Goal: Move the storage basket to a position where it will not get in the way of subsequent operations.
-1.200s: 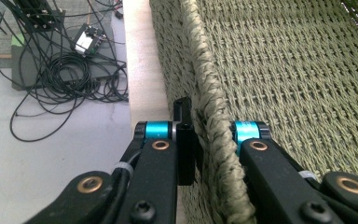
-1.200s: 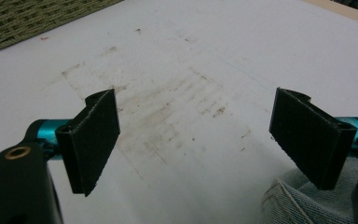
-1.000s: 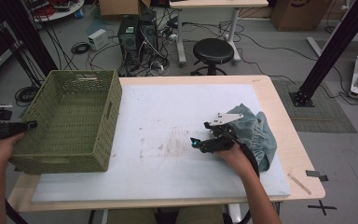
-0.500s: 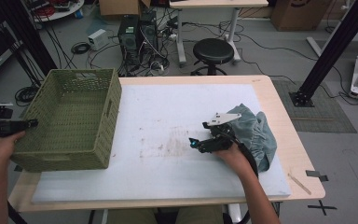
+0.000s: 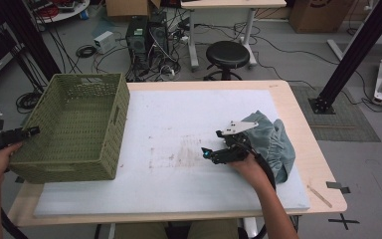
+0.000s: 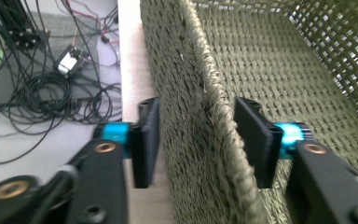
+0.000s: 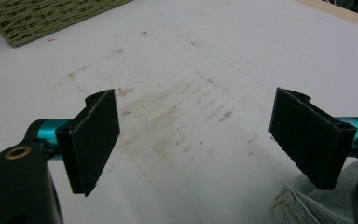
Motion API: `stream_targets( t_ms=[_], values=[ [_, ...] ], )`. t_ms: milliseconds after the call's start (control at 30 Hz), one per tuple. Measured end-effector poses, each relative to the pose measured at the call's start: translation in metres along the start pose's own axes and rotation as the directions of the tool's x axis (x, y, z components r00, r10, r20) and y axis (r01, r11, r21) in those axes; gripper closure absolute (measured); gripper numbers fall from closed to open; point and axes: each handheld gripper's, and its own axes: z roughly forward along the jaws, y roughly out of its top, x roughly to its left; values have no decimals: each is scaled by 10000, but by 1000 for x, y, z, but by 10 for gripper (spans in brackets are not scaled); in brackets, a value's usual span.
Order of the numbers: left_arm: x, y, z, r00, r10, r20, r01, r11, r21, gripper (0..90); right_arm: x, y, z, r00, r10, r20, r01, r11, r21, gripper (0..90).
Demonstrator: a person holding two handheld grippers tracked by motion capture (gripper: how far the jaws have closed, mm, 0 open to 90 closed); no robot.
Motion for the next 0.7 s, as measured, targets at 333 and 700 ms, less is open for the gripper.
stream_targets(
  t_ms=[333,700],
  values=[
    [9,-2,-36,9994,-306,174,333,9811,-1907,245,-1,-3,-3,10000,94,5,-94,9999,-116,163],
    [-23,8,-62,9885,791,1286,-353,9492,-3127,245,0,-6,-10,10000,31,-41,-32,9996,-273,163]
  ],
)
